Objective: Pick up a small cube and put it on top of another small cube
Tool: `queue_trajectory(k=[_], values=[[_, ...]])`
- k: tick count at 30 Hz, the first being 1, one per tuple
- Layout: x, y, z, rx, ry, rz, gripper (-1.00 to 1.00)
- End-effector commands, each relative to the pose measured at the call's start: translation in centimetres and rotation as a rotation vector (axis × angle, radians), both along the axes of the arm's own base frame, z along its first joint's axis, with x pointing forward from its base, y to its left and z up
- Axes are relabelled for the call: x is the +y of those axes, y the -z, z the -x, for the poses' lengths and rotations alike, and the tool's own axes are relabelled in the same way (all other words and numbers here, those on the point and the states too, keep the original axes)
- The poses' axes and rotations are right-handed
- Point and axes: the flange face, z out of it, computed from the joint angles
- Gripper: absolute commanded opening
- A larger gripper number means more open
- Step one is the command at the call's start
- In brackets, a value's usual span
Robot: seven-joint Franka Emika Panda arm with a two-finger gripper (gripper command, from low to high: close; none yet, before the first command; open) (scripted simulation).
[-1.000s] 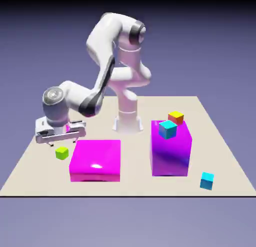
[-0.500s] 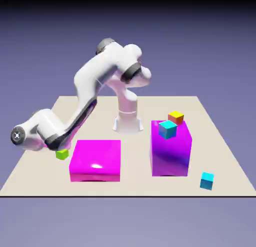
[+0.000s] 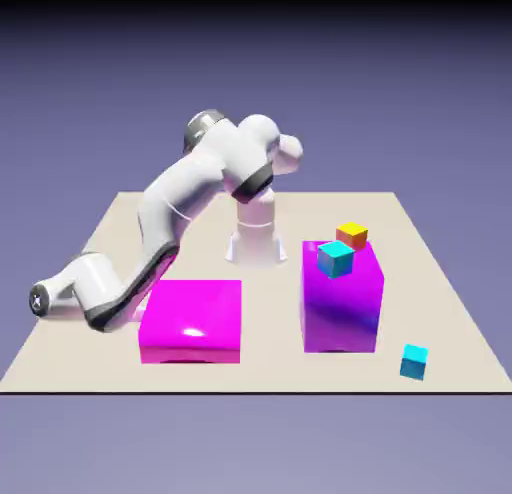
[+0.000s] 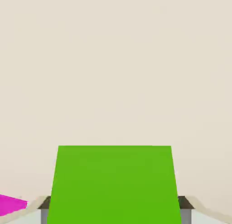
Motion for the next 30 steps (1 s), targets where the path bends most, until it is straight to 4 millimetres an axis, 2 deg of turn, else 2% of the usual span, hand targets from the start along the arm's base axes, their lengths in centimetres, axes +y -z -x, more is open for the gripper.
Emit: queue_trajectory(k=[1, 2, 3, 6, 9, 12, 13, 18, 22, 26, 30], values=[[-0.5, -1.2, -0.8, 0.002, -0.001, 0.002, -1.0], [-0.5, -1.2, -0.8, 0.002, -0.001, 0.002, -1.0], [0.8, -0.9, -1.4, -0.005, 0.008, -0.015, -1.0], [1.7, -2.3, -3.5, -0.123, -0.04, -0.071, -1.0], [3.2, -4.4, -6.0, -0.236, -0.085, -0.113, -1.0], [4.8, -7.4, -8.5, -0.352, -0.138, -0.139, -1.0], [6.0, -8.1, -9.3, -0.37, -0.139, -0.148, -1.0], [15.0, -10.3, -12.5, -0.359, -0.102, -0.189, -1.0], [22.6, -13.1, -14.0, -0.332, -0.097, -0.206, -1.0], [30.2, -16.5, -14.4, -0.295, -0.112, -0.201, -1.0], [37.7, -20.0, -13.4, -0.253, -0.144, -0.17, -1.0]])
